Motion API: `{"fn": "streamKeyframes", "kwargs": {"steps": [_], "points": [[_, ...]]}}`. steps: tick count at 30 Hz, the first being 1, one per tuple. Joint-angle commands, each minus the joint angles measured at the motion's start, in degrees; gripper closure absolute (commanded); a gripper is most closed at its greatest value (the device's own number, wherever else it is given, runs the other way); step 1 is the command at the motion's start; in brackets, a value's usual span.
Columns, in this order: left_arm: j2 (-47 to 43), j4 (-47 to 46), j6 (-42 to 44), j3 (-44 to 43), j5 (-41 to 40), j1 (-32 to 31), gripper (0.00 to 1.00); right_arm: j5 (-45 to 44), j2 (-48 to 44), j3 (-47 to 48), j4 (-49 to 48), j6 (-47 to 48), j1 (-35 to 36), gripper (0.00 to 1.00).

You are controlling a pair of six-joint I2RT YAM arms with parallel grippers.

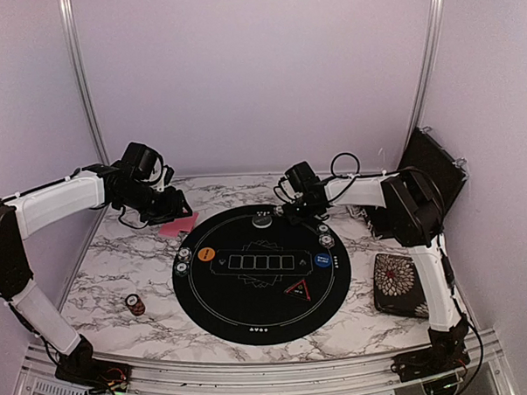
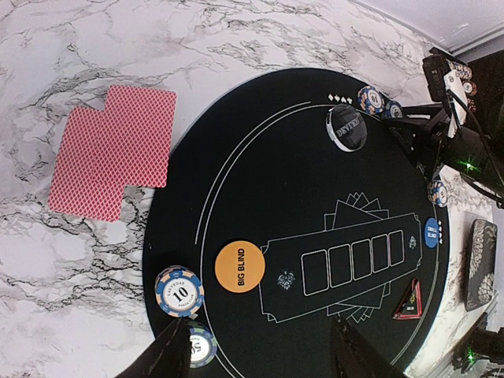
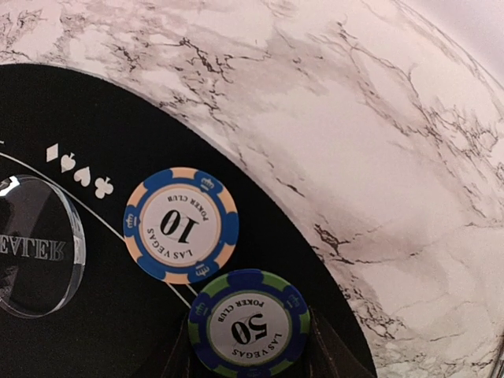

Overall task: Distribute texas hold em gaming equipment
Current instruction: Move the pile of poker chips to the dealer area.

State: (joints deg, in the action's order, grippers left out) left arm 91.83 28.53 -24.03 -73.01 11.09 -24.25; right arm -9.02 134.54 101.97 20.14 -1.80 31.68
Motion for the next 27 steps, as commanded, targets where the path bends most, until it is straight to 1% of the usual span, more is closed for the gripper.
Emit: {"fn": "streamKeyframes", "kwargs": {"steps": [1,13,22,27], "points": [[0.58,-0.67,0.03,-1.6,0.04,0.17,0.39,-0.99,4.48,1.02,2.07,1.63,-1.44,0.67],[0.8,-0.67,-0.1,-1.82,0.08,0.24,0.39,-0.44,5.07,2.18,2.67,4.07,-1.93,0.66],[0.75,-0.64,-0.07,-1.83,0.11,0.15,0.39,-0.03,5.3,2.76,3.54,4.53,-1.89,0.63],[0.8,-0.67,-0.01,-1.78,0.08,0.24,0.39,-0.12,5.16,2.83,4.15,4.57,-1.88,0.62]]}}
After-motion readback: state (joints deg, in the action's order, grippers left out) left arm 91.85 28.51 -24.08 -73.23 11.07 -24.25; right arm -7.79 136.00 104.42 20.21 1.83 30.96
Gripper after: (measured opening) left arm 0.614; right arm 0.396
